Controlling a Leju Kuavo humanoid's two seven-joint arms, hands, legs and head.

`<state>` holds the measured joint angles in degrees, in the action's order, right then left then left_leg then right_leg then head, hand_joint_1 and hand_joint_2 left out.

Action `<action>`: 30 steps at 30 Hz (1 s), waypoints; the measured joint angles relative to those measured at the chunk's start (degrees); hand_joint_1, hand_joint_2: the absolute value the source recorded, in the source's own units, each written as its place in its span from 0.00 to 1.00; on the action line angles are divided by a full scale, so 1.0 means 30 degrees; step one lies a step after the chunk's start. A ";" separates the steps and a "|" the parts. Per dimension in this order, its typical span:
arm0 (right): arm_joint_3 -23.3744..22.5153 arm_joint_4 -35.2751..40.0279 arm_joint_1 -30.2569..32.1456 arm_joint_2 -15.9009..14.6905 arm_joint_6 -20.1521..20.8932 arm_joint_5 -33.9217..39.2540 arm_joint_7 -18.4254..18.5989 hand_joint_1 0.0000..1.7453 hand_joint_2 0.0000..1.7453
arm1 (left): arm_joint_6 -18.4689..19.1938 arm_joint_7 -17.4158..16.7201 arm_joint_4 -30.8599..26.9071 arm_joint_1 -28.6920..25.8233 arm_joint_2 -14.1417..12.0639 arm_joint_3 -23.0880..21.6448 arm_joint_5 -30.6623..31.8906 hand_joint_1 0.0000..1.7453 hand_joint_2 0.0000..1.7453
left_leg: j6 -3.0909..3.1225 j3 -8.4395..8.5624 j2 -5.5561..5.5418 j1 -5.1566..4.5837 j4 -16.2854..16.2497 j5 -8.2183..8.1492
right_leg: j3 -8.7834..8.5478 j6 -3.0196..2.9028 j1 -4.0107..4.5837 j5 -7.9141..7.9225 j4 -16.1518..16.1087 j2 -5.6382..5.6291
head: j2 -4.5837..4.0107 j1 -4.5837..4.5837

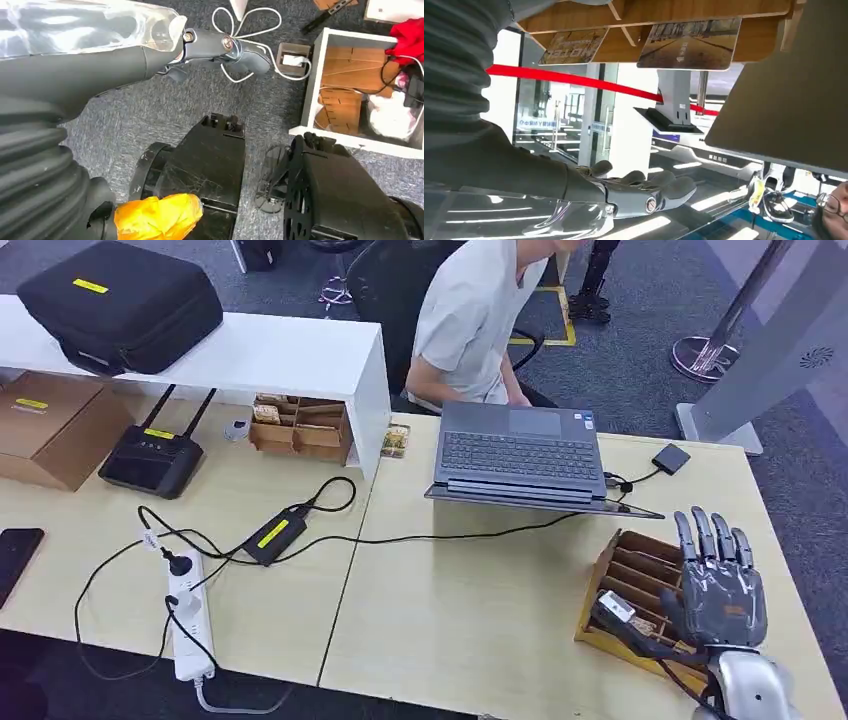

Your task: Pass the card to the sensor for recognition and then transmit it.

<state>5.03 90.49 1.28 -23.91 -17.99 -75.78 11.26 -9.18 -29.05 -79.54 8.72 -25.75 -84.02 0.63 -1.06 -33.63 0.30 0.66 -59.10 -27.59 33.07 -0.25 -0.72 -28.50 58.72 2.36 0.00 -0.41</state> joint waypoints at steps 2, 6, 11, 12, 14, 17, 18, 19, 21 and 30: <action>-0.0014 -0.0007 0.0002 0.0007 0.0000 -0.0007 0.0000 0.00 1.00 | 0.0007 0.0007 0.0007 0.0001 0.0000 0.0000 0.0015 0.00 1.00 | 0.0000 0.0000 0.0000 0.0000 0.0000 0.0000 | 0.0000 0.0000 0.0000 0.0000 0.0000 0.0000 | 0.0000 0.0000; -0.0190 -0.0131 0.0001 0.0007 -0.0007 -0.0066 0.0058 0.00 1.00 | 0.0124 0.0044 0.0037 0.0031 0.0000 0.0000 0.0058 0.00 1.00 | 0.0000 -0.0001 -0.0001 0.0000 0.0000 0.0000 | 0.0000 0.0000 0.0000 0.0000 0.0000 0.0001 | 0.0000 0.0000; -0.0510 -0.0415 0.0000 0.0007 -0.0029 -0.0095 0.0124 0.00 1.00 | 0.0233 0.0211 0.0095 0.0062 0.0007 0.0000 0.0066 0.00 1.00 | 0.0000 -0.0002 0.0001 0.0000 0.0000 0.0000 | 0.0000 0.0000 0.0000 0.0000 0.0000 -0.0001 | 0.0000 0.0000; -0.0525 -0.0459 0.0000 0.0007 -0.0029 -0.0095 0.0124 0.00 1.00 | 0.0233 0.0211 0.0095 0.0062 0.0007 0.0000 0.0066 0.00 1.00 | 0.0000 -0.0001 0.0000 0.0000 0.0000 0.0000 | 0.0000 0.0000 0.0000 0.0000 0.0000 0.0000 | 0.0000 0.0007; -0.0598 -0.0539 -0.0001 0.0007 -0.0036 -0.0175 0.0124 0.00 1.00 | 0.0262 0.0219 0.0102 0.0065 0.0007 0.0000 0.0080 0.00 1.00 | 0.0000 -0.0002 -0.0001 0.0000 0.0000 0.0000 | 0.0000 0.0000 0.0000 0.0000 0.0000 0.0001 | 0.0000 0.0000; -0.0787 -0.0634 -0.0004 0.0007 -0.0066 -0.0350 0.0175 0.00 1.00 | 0.0335 0.0277 0.0109 0.0082 0.0007 0.0000 0.0124 0.00 1.00 | 0.0000 -0.0001 -0.0001 0.0000 0.0000 0.0000 | -0.0001 0.0000 0.0000 0.0000 0.0000 0.0001 | 0.0000 0.0000; -0.0853 -0.0678 -0.0006 0.0007 -0.0073 -0.0350 0.0182 0.00 1.00 | 0.0357 0.0320 0.0117 0.0093 0.0007 0.0000 0.0139 0.00 1.00 | 0.0000 -0.0002 -0.0001 0.0000 0.0000 0.0000 | -0.0001 0.0000 0.0000 0.0000 0.0000 0.0001 | 0.0000 0.0000; -0.0918 -0.0750 -0.0006 0.0007 -0.0073 -0.0350 0.0189 0.00 1.00 | 0.0394 0.0328 0.0117 0.0104 0.0007 0.0000 0.0146 0.00 1.00 | 0.0000 -0.0002 0.0000 0.0000 0.0000 0.0000 | 0.0000 0.0000 0.0000 0.0000 0.0000 0.0000 | 0.0000 0.0000; -0.0954 -0.0830 -0.0005 0.0007 -0.0094 -0.0364 0.0189 0.00 1.00 | 0.0415 0.0357 0.0124 0.0113 0.0007 0.0007 0.0168 0.00 1.00 | 0.0000 -0.0001 -0.0001 0.0000 0.0000 0.0000 | -0.0001 0.0000 0.0000 0.0000 0.0000 0.0001 | 0.0000 0.0000; -0.1107 -0.0969 -0.0005 0.0007 -0.0182 -0.0393 0.0189 0.00 1.00 | 0.0466 0.0379 0.0124 0.0134 -0.0007 0.0007 0.0342 0.00 1.00 | 0.0000 -0.0002 -0.0001 0.0000 0.0000 0.0000 | 0.0000 0.0000 0.0001 0.0000 0.0000 0.0001 | 0.0000 0.0000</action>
<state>1.70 87.58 1.26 -23.89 -18.53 -76.96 11.82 -7.78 -27.91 -79.17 9.12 -25.77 -84.00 1.66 -1.06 -33.64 0.30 0.66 -59.10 -27.59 33.07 -0.25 -0.72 -28.50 58.72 2.36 0.00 -0.42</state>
